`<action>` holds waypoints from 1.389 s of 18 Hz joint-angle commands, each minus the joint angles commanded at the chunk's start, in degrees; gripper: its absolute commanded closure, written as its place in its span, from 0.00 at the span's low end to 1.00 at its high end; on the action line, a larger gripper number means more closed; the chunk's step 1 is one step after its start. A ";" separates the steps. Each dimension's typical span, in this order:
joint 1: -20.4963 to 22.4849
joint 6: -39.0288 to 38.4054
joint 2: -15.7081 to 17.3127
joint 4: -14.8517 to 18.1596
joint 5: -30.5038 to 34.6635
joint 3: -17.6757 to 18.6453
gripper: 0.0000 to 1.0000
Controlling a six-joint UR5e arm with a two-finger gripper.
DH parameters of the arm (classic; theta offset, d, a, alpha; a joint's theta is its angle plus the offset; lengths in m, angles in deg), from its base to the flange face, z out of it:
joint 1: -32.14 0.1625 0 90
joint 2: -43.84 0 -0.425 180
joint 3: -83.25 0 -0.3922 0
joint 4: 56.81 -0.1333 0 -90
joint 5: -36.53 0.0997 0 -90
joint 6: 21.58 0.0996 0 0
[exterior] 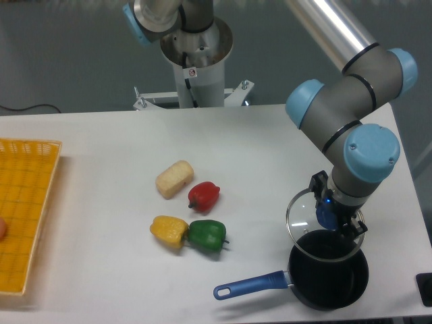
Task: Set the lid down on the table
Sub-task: 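Lift the glass lid off the black saucepan with the gripper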
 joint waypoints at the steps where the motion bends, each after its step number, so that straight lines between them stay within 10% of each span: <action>1: -0.09 0.00 0.17 -0.17 0.09 0.70 0.48; 25: 6.68 9.40 13.09 -9.30 -1.41 22.49 0.48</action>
